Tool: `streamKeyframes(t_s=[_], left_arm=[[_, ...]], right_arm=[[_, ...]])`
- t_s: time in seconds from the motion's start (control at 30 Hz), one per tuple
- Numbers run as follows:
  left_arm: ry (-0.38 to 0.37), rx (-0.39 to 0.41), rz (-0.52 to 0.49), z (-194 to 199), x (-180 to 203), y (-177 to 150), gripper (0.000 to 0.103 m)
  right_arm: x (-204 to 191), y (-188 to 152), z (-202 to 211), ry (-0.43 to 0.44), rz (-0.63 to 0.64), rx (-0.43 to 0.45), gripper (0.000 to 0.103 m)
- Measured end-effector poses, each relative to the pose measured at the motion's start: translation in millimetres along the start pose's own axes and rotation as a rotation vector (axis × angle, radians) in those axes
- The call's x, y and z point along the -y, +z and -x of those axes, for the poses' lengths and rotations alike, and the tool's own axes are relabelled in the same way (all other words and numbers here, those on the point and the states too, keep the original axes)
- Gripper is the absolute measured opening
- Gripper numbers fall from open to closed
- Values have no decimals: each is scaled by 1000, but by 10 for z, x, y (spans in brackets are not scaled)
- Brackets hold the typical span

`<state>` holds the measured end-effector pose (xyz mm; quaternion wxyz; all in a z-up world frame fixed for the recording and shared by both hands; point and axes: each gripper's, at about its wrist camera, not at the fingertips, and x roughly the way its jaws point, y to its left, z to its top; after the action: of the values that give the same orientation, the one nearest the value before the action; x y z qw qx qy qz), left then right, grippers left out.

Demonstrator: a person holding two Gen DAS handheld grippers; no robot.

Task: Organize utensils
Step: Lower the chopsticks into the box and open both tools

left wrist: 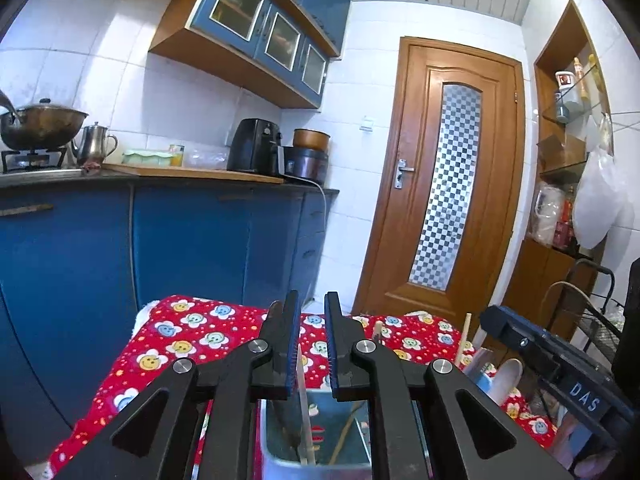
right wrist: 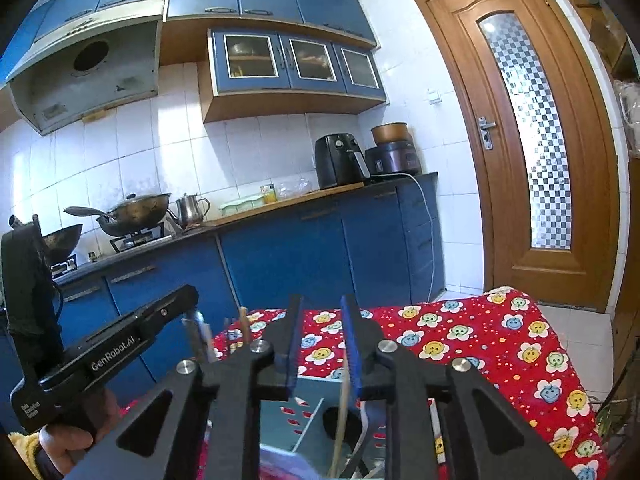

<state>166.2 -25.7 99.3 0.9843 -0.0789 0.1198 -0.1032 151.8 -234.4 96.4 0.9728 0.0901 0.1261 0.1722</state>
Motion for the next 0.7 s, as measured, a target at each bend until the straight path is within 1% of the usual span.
streamKeyframes(t_s=[0.2, 0.3, 0.43, 0.5, 0.6, 0.7], left_arm=[[-3, -25, -3, 288, -8, 37, 12], [-1, -44, -7, 449, -18, 40, 12], [6, -71, -6, 671, -35, 34, 14], [6, -91, -9, 767, -36, 17, 23], [14, -105, -22, 923, -19, -28, 30], [14, -117, -36, 1064, 6, -87, 36]], right_arm=[[-132, 66, 273, -10, -4, -7, 28], [-196, 65, 423, -3, -12, -13, 32], [-301, 47, 608, -15, -1, -30, 36], [-347, 23, 718, -19, -5, -41, 37], [-393, -16, 855, -24, -20, -55, 43], [-437, -82, 985, -25, -30, -72, 47]])
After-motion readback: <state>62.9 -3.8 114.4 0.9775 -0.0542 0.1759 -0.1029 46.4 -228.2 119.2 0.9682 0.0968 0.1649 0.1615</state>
